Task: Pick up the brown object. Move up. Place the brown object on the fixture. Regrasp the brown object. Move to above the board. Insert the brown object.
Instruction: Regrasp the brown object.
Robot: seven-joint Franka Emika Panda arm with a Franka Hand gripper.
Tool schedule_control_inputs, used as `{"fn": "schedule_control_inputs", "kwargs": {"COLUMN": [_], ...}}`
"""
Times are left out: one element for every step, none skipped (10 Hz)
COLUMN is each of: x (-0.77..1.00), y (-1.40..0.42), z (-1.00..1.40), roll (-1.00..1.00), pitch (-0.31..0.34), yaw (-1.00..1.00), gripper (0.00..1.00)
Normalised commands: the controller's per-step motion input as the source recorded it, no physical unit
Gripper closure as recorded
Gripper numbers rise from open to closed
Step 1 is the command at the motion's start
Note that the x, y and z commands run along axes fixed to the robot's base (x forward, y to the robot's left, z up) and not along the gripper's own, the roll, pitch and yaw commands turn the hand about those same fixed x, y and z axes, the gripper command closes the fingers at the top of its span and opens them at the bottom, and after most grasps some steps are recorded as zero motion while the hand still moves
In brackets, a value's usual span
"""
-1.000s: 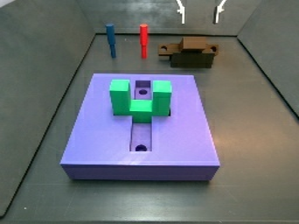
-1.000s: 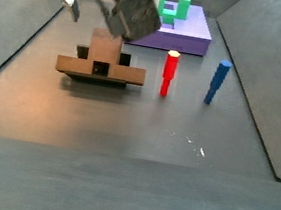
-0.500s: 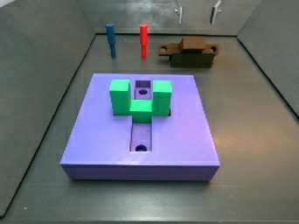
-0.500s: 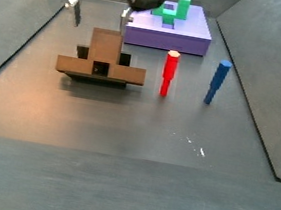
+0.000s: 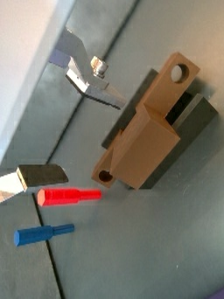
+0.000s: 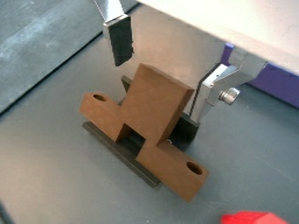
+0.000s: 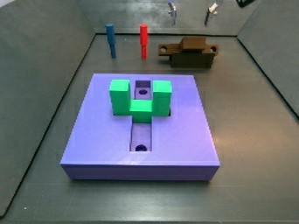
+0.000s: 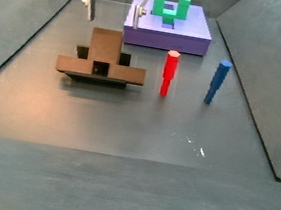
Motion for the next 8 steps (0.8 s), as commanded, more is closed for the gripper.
{"fn": "schedule_control_inputs", "kwargs": {"x": [0.37, 0.39, 0.44, 0.42, 0.37, 0.21, 0.21, 0.2], "y": [-0.29, -0.28, -0.22, -0.13, -0.16, -0.07, -0.02, -0.11], "z": [0.0, 0.0, 0.0, 0.0, -0.06, -0.21, -0.31, -0.35], "roll": [1.0, 1.0, 1.0, 0.98, 0.96, 0.79, 0.52, 0.45], "pitch": [0.0, -0.014, -0.051, -0.034, -0.046, -0.023, 0.0, 0.0], "yaw": [0.1, 0.22, 0.34, 0.43, 0.43, 0.51, 0.53, 0.38], "gripper": [0.0, 0.0, 0.0, 0.0, 0.0, 0.0, 0.0, 0.0]}}
